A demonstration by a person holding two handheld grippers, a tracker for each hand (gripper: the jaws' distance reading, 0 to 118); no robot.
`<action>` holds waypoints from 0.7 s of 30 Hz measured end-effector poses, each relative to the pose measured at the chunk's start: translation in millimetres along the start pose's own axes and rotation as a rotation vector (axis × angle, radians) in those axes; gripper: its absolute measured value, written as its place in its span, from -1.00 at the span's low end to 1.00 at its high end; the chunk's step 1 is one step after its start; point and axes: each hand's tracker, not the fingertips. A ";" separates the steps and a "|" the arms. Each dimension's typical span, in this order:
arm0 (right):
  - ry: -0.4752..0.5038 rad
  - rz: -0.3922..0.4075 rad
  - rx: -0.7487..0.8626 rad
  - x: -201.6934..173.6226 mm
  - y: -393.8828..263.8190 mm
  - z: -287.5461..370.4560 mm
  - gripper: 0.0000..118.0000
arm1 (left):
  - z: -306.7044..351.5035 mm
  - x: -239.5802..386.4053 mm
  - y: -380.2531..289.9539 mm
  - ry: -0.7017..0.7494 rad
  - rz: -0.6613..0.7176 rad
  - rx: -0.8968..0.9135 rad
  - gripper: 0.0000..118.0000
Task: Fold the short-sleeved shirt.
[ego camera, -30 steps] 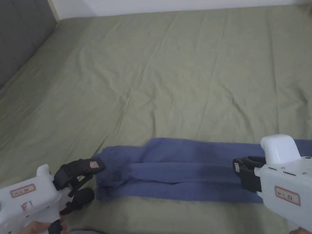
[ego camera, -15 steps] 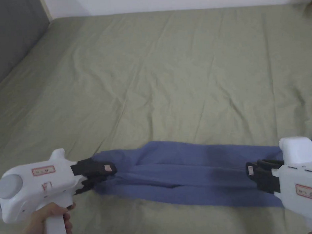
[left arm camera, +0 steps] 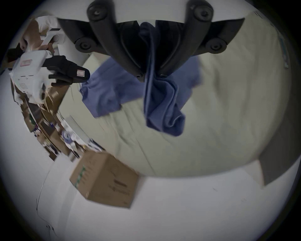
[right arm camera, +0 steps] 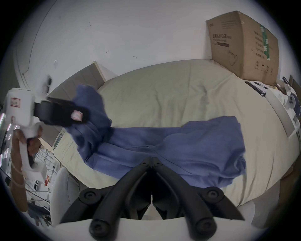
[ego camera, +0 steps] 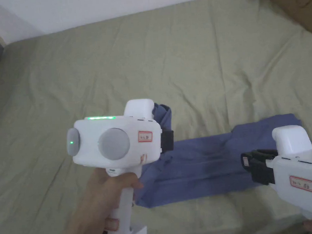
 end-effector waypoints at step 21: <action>0.038 -0.006 -0.027 29.0 -16.5 -2.7 -1.00 | -5.4 -48.3 -26.2 0.124 0.218 -0.012 -1.00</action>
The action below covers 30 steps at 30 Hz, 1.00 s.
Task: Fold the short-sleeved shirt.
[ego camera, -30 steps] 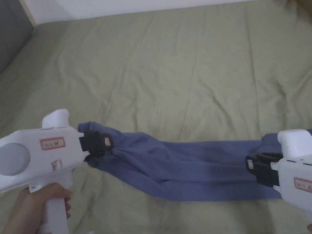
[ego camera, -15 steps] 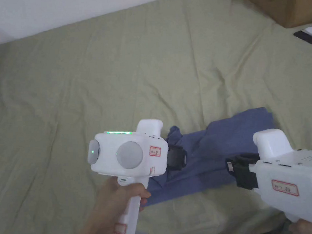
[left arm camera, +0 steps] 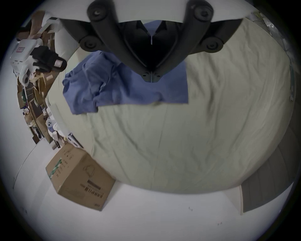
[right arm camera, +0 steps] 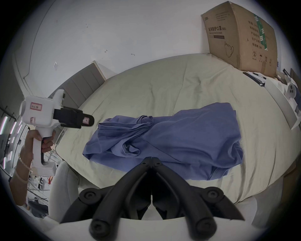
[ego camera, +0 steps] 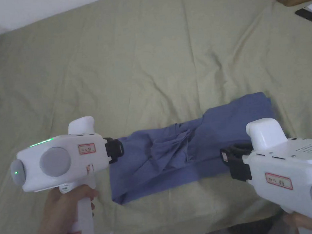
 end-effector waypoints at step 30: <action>-0.051 0.045 0.000 -19.1 20.2 -3.6 -1.00 | 1.3 -133.3 -26.4 -0.530 0.423 0.040 0.85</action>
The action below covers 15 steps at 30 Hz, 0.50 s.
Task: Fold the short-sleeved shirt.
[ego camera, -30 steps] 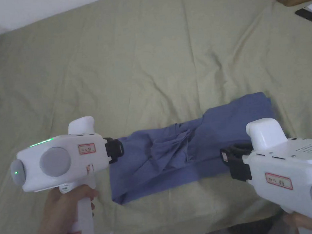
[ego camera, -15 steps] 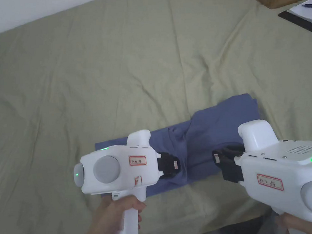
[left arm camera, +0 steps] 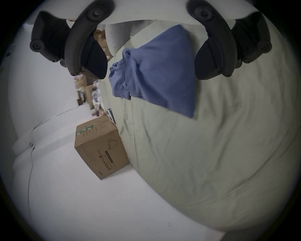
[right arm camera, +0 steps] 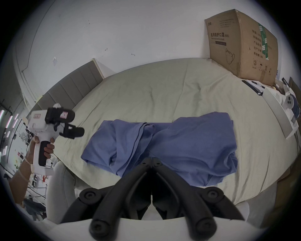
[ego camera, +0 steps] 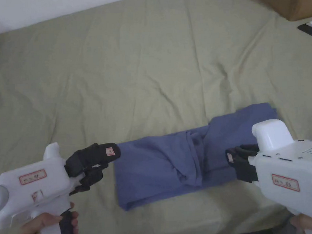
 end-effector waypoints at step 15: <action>-0.022 0.077 -0.031 -44.5 25.1 -12.3 -1.00 | -59.5 -28.7 -15.1 -0.113 0.228 -0.203 -0.87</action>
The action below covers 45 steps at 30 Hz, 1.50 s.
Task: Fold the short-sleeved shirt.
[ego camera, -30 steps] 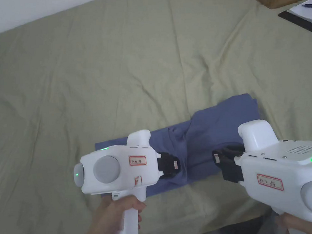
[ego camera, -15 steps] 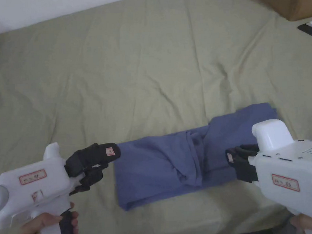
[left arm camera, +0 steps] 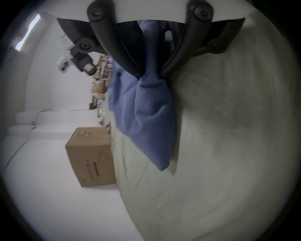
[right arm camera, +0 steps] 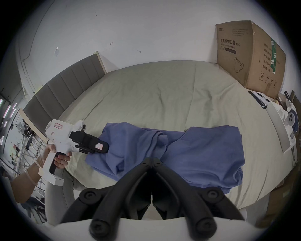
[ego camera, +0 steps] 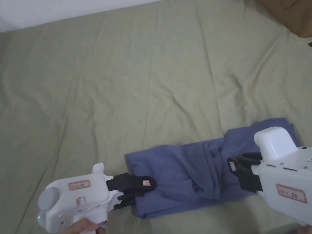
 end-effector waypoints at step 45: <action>-0.053 -0.232 0.092 61.3 -45.8 28.7 -1.00 | -93.4 171.6 -14.0 0.469 -0.508 -0.157 0.99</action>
